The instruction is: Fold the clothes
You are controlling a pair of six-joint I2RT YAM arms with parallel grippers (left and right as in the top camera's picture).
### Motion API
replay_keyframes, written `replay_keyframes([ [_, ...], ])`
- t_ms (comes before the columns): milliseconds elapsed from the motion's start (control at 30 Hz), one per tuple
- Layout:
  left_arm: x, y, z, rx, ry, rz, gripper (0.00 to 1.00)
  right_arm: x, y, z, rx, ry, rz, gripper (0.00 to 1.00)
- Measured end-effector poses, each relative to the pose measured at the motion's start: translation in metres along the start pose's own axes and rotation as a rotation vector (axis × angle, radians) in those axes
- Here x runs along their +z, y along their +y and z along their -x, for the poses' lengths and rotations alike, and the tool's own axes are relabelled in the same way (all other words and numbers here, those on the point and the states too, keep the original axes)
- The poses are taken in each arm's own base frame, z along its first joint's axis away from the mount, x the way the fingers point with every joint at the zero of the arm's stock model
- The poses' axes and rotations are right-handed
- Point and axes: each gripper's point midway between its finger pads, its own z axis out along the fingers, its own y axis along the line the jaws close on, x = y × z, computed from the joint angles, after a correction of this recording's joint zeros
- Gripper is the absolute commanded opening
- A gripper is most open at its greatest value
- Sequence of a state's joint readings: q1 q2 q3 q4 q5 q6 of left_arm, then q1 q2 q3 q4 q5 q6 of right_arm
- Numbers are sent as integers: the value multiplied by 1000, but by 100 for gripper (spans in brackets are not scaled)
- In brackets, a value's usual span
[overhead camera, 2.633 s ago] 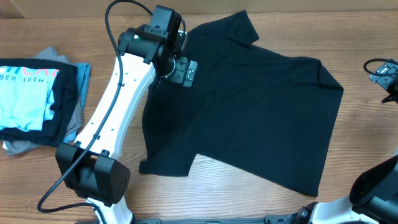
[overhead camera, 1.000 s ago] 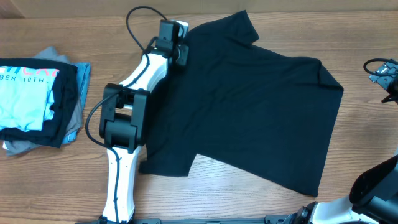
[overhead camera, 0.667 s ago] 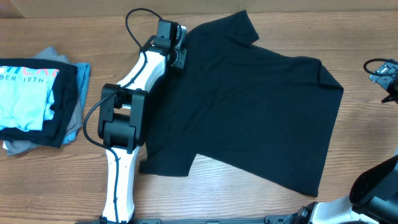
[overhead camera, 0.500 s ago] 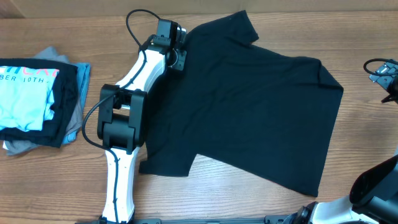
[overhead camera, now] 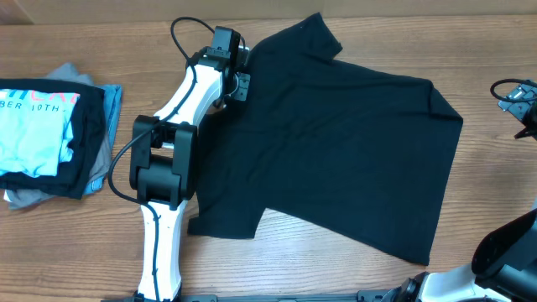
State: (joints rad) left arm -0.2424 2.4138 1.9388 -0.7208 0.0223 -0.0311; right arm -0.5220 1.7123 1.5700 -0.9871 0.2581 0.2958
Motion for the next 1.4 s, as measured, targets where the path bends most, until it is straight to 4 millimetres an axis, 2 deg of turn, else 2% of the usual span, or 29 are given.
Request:
replay_keyframes([
  [367, -18, -2, -47, -88, 198, 34, 4, 0, 0, 0, 0, 0, 0, 100],
  [567, -34, -3, -52, -83, 207, 77, 5, 0, 0, 0, 0, 0, 0, 99],
  [600, -43, -3, -48, -89, 192, 81, 16, 0, 0, 0, 0, 0, 0, 100],
  [633, -56, -3, -42, -101, 167, 82, 37, 0, 0, 0, 0, 0, 0, 100],
  [667, -75, -4, -33, -125, 129, 81, 63, 0, 0, 0, 0, 0, 0, 100],
  [700, -99, -5, -22, -144, 79, 76, 73, 0, 0, 0, 0, 0, 0, 100],
  [733, -125, -6, -14, -163, 35, 69, 77, 0, 0, 0, 0, 0, 0, 100],
  [767, -155, -6, -7, -183, -12, 61, 77, 0, 0, 0, 0, 0, 0, 100],
  [833, -200, -9, -3, -213, -72, 43, 74, 0, 0, 0, 0, 0, 0, 100],
  [867, -227, -11, -5, -225, -94, 27, 68, 0, 0, 0, 0, 0, 0, 100],
  [900, -243, -12, -11, -232, -91, 17, 57, 0, 0, 0, 0, 0, 0, 100],
  [933, -268, -18, -31, -240, -51, -6, 20, 0, 0, 0, 0, 0, 0, 100],
  [967, -273, -22, -39, -242, -27, -15, 4, 0, 0, 0, 0, 0, 0, 100],
  [1033, -271, -32, -67, -232, 86, -24, 4, 0, 0, 0, 0, 0, 0, 100],
  [1200, -230, -62, -120, -162, 316, -22, 4, 0, 0, 0, 0, 0, 0, 100],
  [1233, -218, -72, -142, -137, 398, -14, 4, 0, 0, 0, 0, 0, -1, 100],
  [1400, -186, -97, -196, -75, 519, 46, 4, 0, 0, 0, 0, 1, 0, 100],
])
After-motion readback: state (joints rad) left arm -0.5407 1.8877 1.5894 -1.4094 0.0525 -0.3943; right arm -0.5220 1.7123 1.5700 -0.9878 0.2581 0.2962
